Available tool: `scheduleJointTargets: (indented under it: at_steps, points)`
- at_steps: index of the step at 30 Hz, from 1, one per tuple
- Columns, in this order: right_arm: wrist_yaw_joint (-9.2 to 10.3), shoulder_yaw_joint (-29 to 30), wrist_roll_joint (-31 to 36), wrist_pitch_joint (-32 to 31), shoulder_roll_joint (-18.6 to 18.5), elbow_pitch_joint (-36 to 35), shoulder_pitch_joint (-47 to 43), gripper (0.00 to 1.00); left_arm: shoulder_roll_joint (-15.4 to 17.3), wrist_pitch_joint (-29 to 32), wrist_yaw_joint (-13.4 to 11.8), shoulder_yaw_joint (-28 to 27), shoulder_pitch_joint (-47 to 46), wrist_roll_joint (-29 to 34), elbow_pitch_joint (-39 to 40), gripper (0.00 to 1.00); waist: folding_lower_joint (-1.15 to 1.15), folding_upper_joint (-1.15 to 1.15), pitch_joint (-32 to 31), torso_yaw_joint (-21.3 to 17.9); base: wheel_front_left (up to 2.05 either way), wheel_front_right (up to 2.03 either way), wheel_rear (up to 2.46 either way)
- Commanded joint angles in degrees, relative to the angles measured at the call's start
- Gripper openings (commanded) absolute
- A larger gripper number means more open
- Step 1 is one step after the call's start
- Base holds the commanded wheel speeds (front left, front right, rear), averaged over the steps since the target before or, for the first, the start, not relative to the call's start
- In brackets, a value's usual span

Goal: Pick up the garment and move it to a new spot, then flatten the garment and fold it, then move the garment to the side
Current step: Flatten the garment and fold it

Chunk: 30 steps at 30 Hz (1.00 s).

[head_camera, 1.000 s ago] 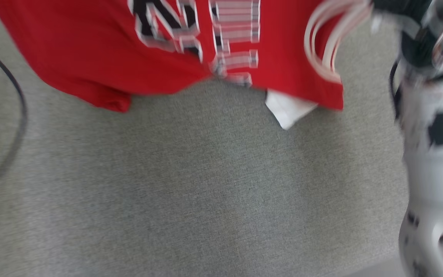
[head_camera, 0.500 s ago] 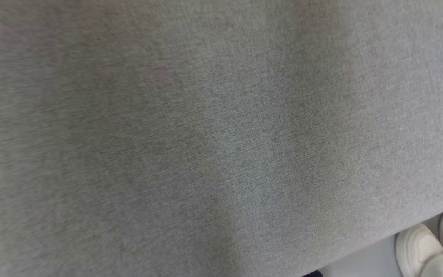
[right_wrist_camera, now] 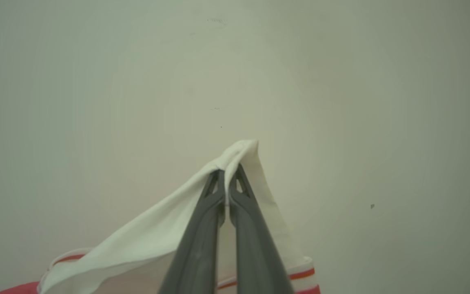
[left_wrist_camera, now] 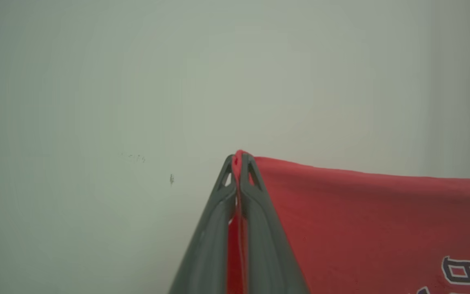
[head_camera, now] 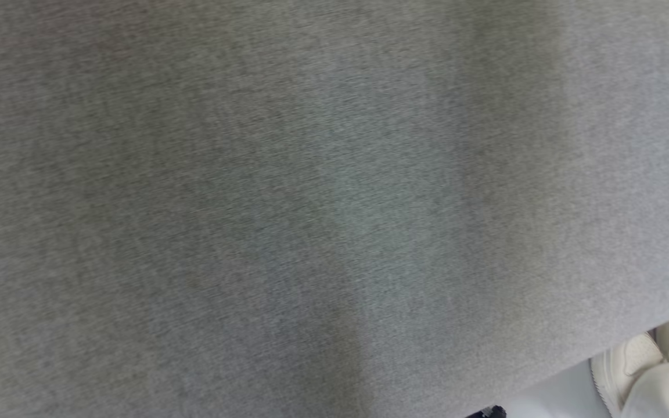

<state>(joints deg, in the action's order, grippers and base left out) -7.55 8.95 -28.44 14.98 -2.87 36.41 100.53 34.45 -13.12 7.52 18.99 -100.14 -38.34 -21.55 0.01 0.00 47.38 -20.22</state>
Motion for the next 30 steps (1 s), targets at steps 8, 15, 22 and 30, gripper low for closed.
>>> scheduleJointTargets:
  at_steps: [8, 15, 22, 30]
  points:
    - [0.13, -8.3, 0.9, -2.3, 0.0, -1.3, -12.4, 0.00, 6.4, -1.9, -0.1, 3.9, 16.0, -6.5, 2.6, 0.00, -0.01, 0.00, -4.8, 2.4, 0.00, 0.00, 0.00]
    - [0.13, -13.0, 3.1, -13.9, -1.1, -7.8, -28.3, 0.00, 9.5, -2.0, -0.1, 5.4, 34.9, -10.3, 5.3, 0.00, -0.01, 0.00, -13.9, 4.4, 0.00, 0.00, 0.00]
    - [0.13, -11.0, 9.6, -31.9, -1.0, -19.4, -50.4, 0.00, 8.9, -2.1, -2.1, 4.8, 56.9, -13.7, 7.0, 0.00, -0.01, 0.00, -23.4, 5.0, 0.00, 0.00, 0.00]
    - [0.13, -7.9, 16.1, -40.8, -0.3, -32.2, -70.3, 0.00, 4.4, -2.1, -6.3, 4.2, 75.6, -18.7, 12.7, 0.00, -0.01, 0.00, -29.9, 6.4, 0.00, 0.00, 0.00]
